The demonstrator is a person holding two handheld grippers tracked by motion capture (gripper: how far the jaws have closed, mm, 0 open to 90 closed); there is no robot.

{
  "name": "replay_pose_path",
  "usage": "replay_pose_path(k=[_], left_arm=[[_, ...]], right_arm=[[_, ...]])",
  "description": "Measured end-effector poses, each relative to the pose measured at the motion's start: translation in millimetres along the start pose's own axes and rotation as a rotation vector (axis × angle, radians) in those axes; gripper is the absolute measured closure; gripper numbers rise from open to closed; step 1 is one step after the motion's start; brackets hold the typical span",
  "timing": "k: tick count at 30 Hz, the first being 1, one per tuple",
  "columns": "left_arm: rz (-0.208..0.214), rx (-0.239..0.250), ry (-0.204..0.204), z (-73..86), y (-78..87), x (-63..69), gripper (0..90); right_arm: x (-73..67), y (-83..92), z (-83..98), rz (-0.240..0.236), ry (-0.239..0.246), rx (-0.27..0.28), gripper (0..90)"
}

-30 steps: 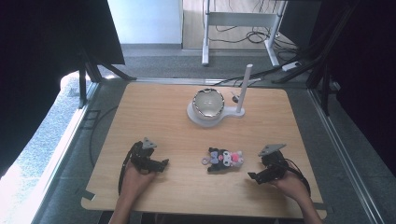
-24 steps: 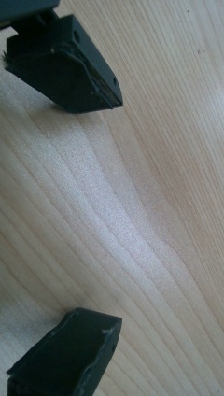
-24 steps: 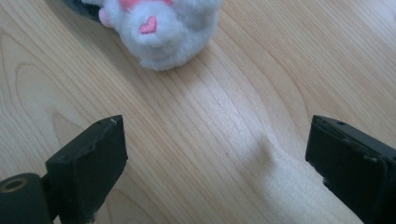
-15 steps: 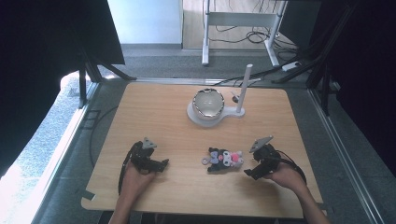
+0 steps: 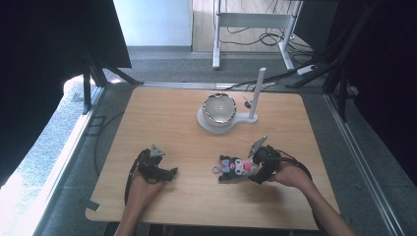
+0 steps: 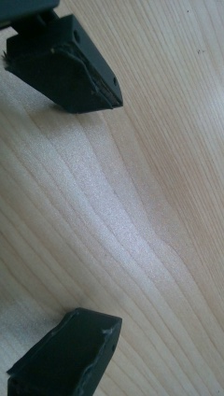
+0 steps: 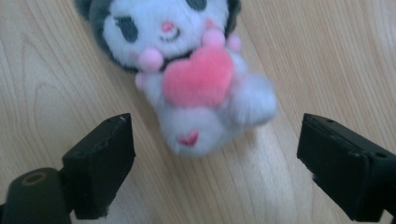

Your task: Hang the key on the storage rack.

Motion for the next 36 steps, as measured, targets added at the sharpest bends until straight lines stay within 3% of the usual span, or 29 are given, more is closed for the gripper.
replay_pose_path(k=[12,17,19,24,28,36], left_arm=[[0.000,0.000,0.000,0.0,0.0,0.0,0.0],[0.000,0.000,0.000,0.0,0.0,0.0,0.0],[0.000,0.000,0.000,0.0,0.0,0.0,0.0],[0.000,0.000,0.000,0.0,0.0,0.0,0.0],[0.000,0.001,0.001,0.0,0.0,0.0,0.0],[-0.001,0.003,0.004,-0.1,-0.2,0.2,0.0]], right_arm=[[-11.0,-13.8,-26.5,-0.011,0.117,-0.106,16.3],[-14.2,-20.1,-34.4,-0.025,0.173,-0.161,25.6],[-15.0,-22.8,-37.1,-0.038,0.209,-0.193,33.1],[-15.2,-22.3,-38.7,-0.042,0.200,-0.215,40.2],[-13.8,-15.7,-40.3,-0.059,0.157,-0.183,42.5],[-7.0,1.8,-42.7,-0.071,0.119,-0.134,42.9]])
Point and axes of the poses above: each handheld gripper's, and its own axes: y roughly backward along the jaws, z roughly out of its underside, x roughly to its right, the point moved 4 cm from there along -y, roughly forward along the jaws, and after that the axes turned 11 degrees about -y, right-handed, at the moved point
